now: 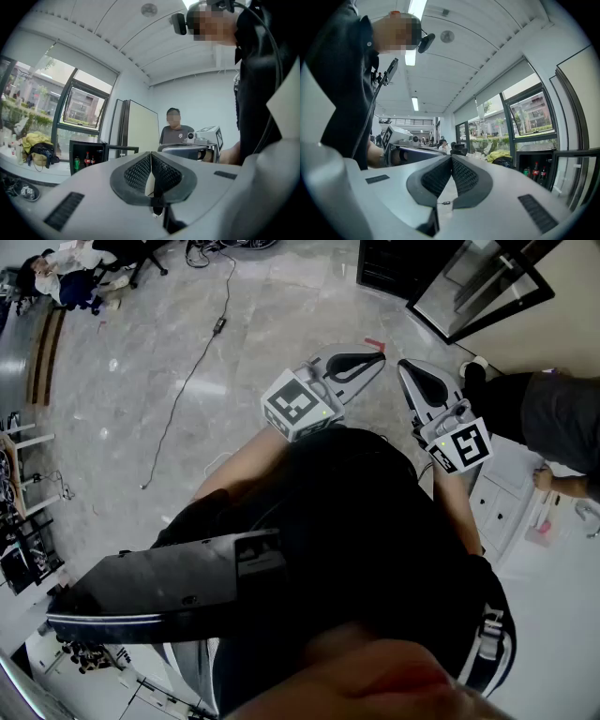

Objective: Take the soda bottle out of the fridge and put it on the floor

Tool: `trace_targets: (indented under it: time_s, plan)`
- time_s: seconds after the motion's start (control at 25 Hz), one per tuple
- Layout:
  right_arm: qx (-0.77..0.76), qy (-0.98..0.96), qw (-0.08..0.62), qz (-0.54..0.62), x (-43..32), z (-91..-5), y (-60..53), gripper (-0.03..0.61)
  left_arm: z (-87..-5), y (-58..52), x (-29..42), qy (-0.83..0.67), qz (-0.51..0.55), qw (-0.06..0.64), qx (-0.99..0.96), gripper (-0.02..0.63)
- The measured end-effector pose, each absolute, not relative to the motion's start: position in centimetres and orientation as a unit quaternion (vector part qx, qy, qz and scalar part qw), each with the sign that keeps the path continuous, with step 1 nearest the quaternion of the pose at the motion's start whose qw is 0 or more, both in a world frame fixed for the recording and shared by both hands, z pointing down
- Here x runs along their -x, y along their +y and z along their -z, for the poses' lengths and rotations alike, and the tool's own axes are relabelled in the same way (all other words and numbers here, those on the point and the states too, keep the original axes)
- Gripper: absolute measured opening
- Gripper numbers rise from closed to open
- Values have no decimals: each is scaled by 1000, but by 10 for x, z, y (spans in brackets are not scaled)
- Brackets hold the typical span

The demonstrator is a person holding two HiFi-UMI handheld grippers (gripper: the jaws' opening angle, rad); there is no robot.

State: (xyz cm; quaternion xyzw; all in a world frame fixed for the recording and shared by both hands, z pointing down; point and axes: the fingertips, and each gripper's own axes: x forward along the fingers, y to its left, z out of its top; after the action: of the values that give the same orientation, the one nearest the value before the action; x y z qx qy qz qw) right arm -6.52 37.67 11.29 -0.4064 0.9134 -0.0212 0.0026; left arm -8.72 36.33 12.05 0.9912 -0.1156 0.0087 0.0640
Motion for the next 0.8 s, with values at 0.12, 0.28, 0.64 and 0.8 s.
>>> trace_targets:
  time_s: [0.12,0.28,0.64,0.8]
  plan:
    - [407,913,0,20,65,-113,376,12,-118,364,85,-111,-7,58,-992,6]
    - [404,915,0,25,66,-114,377,12,-117,365,86,-114,-11,58,-992,6]
    - [402,916,7,10,66,-112,369,12,-112,351,92,-114,0,57,-992,5]
    - [404,914,19,23,72,-117,358,12,-113,342,101,-109,3,51,-993,5]
